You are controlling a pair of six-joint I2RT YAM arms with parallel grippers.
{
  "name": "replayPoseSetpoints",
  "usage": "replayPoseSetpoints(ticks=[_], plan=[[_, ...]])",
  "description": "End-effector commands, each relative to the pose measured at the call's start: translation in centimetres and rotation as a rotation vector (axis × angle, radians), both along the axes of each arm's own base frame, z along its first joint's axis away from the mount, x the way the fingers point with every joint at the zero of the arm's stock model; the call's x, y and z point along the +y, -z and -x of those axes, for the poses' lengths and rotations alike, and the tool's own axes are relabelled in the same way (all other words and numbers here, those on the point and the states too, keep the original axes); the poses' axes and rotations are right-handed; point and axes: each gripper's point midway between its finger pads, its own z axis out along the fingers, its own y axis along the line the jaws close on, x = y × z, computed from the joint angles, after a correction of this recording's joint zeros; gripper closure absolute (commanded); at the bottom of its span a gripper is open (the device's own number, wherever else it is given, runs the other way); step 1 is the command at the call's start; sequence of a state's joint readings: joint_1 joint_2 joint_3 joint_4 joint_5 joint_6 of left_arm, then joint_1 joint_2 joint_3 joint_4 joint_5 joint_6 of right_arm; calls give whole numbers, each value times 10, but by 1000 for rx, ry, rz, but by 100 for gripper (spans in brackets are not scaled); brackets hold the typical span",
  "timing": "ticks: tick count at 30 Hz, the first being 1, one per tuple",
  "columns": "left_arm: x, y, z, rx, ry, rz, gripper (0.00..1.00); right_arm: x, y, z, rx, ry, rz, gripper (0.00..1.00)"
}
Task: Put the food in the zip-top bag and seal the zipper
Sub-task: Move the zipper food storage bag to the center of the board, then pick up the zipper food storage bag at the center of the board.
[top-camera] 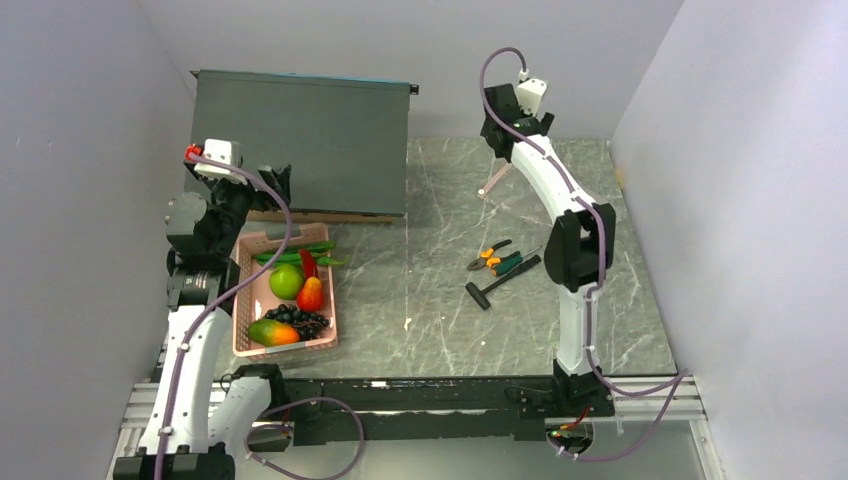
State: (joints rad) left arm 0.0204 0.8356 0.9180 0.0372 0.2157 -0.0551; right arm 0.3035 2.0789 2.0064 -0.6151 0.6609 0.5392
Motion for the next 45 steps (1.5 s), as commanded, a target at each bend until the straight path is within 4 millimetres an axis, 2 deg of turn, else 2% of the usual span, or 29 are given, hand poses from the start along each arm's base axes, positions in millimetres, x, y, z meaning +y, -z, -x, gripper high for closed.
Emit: replayPoseSetpoints(ticks=[1,5,8,14,23,30,38,45], plan=[[2,-13,-1,-43,31,45,1,-23,24,-16,76,76,217,0],[8,-16,-3,-41,72,99,1,-14,35,-47,35,37,271,0],[7,-15,-7,-30,126,140,1,-12,44,-62,25,47,346,0],[6,-13,-12,-15,174,165,1,-18,69,-73,39,92,466,0],[7,-10,-15,-5,171,169,1,-18,115,-79,93,70,523,3],[7,-9,-17,0,171,171,1,-20,118,-86,75,87,493,11],[8,-9,-17,1,172,175,1,-24,124,-84,102,70,417,23],[8,-8,-17,3,169,178,1,-29,126,-80,135,60,402,24]])
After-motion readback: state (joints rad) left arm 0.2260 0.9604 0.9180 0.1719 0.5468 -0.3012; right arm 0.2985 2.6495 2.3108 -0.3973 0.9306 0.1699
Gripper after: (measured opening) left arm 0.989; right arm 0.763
